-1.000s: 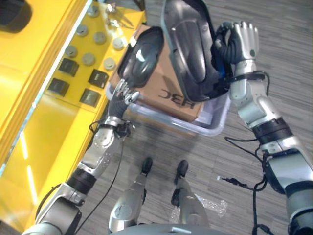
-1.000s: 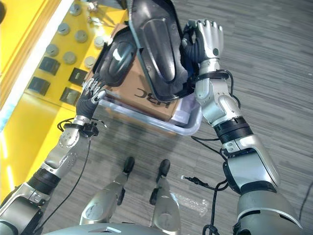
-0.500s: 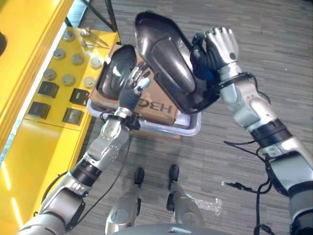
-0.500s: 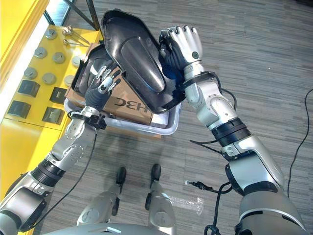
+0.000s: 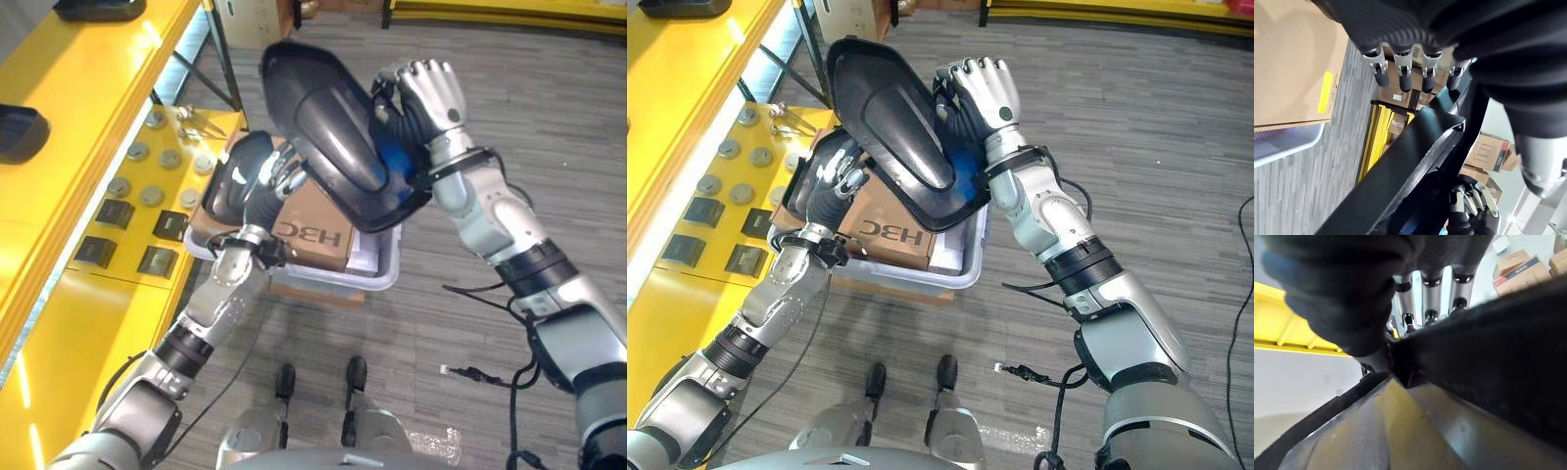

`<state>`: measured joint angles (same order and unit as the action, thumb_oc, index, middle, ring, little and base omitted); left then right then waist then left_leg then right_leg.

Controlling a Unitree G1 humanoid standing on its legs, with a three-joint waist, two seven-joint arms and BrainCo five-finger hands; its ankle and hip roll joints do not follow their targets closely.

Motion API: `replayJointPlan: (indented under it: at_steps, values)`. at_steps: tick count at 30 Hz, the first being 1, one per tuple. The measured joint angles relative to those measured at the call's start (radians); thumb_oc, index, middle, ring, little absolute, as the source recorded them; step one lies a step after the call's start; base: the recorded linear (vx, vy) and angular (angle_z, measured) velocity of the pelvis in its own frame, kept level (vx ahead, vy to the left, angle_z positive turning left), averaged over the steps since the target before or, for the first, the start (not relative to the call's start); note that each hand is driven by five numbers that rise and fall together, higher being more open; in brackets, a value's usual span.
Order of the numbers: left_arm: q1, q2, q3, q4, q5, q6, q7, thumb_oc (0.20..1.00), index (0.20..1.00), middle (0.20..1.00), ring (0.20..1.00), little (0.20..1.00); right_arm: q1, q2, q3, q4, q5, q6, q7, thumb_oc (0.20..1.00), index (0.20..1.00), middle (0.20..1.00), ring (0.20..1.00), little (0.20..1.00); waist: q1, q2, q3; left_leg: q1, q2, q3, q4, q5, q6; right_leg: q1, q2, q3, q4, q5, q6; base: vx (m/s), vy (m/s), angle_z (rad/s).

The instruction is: Move parts from the plastic box to the shelf.

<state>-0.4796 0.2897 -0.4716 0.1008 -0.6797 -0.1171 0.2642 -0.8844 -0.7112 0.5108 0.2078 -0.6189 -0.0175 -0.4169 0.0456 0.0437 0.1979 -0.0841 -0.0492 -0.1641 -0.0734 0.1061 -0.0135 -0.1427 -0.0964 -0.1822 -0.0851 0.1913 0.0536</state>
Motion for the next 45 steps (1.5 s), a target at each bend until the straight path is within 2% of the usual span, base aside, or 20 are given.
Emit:
replayJointPlan:
  at_steps: [6,8,18,24,33,35,37,41,45]
  values:
    - [0.021,-0.029,0.0,0.021,0.009,0.001,0.035,1.0,1.0,1.0,1.0,1.0,0.028,0.023,0.005,-0.038,-0.02,0.002,0.0,0.2,0.2,0.2,0.2,0.2,0.003,-0.004,-0.029,0.0,0.0,-0.001,0.0,-0.002,0.001,0.0,0.0,-0.001,0.001,0.002,-0.002,0.0,0.0,0.0]
    - [0.027,-0.071,0.002,0.054,0.007,0.001,0.056,1.0,1.0,1.0,1.0,1.0,0.055,0.1,0.02,-0.057,-0.017,0.014,-0.007,0.2,0.2,0.2,0.2,0.2,-0.006,-0.004,-0.043,0.002,0.001,-0.001,-0.001,-0.002,0.002,0.002,0.0,-0.003,0.001,0.002,-0.002,0.0,0.0,0.0]
    - [0.025,-0.083,0.004,0.069,-0.026,0.001,0.103,1.0,1.0,1.0,1.0,1.0,0.055,0.121,0.029,-0.057,-0.015,0.021,-0.006,0.2,0.2,0.2,0.2,0.2,-0.008,-0.004,-0.043,0.017,0.001,0.003,-0.003,-0.003,0.003,0.013,0.0,0.001,0.0,0.001,-0.001,0.0,0.0,0.0]
    - [0.02,-0.083,0.003,0.066,-0.026,0.0,0.103,1.0,1.0,1.0,1.0,1.0,0.055,0.114,0.075,-0.057,-0.017,0.021,0.003,0.2,0.2,0.2,0.2,0.2,-0.009,-0.004,-0.043,0.021,0.001,0.002,-0.003,-0.003,0.003,0.019,0.0,0.0,0.0,0.001,-0.001,0.0,0.0,0.0]
    - [0.02,-0.069,0.012,0.049,0.0,-0.001,0.101,1.0,1.0,1.0,1.0,1.0,0.055,0.076,0.084,-0.057,-0.052,0.019,0.035,0.2,0.2,0.2,0.2,0.2,-0.004,-0.006,-0.043,0.022,0.001,0.0,-0.003,-0.003,0.003,0.02,0.0,-0.003,0.001,0.001,-0.001,0.0,0.0,0.0]
    - [0.02,-0.063,0.012,0.049,0.037,0.0,0.1,1.0,1.0,1.0,1.0,1.0,0.055,0.065,0.087,-0.057,-0.057,0.014,0.039,0.2,0.2,0.2,0.2,0.2,-0.004,-0.01,-0.046,0.021,0.001,-0.001,-0.003,-0.003,0.003,0.021,0.0,-0.004,0.001,0.001,-0.001,0.0,0.0,0.0]
    - [0.019,-0.032,0.019,0.038,0.109,0.014,0.093,1.0,1.0,1.0,1.0,1.0,0.053,-0.004,0.114,-0.103,-0.067,-0.01,0.047,0.2,0.2,0.2,0.2,0.2,-0.004,-0.021,-0.053,0.022,0.001,-0.002,-0.004,-0.003,0.003,0.021,0.0,-0.005,0.001,0.0,-0.001,0.0,0.0,0.0]
    - [0.019,-0.016,0.036,0.038,0.179,0.029,0.091,1.0,1.0,1.0,1.0,1.0,0.048,-0.014,0.114,-0.117,-0.086,-0.021,0.068,0.2,0.2,0.2,0.2,0.2,-0.005,-0.03,-0.058,0.03,0.001,-0.003,-0.004,-0.004,0.004,0.03,-0.001,-0.006,0.0,-0.001,0.001,0.0,0.0,0.0]
    - [0.021,-0.021,0.039,0.038,0.184,0.03,0.092,1.0,1.0,1.0,1.0,1.0,0.048,-0.001,0.113,-0.122,-0.08,-0.024,0.072,0.2,0.2,0.2,0.2,0.2,-0.002,-0.031,-0.059,0.035,0.0,-0.003,-0.004,-0.006,0.005,0.035,-0.002,-0.006,-0.002,-0.011,0.009,0.0,0.0,0.0]
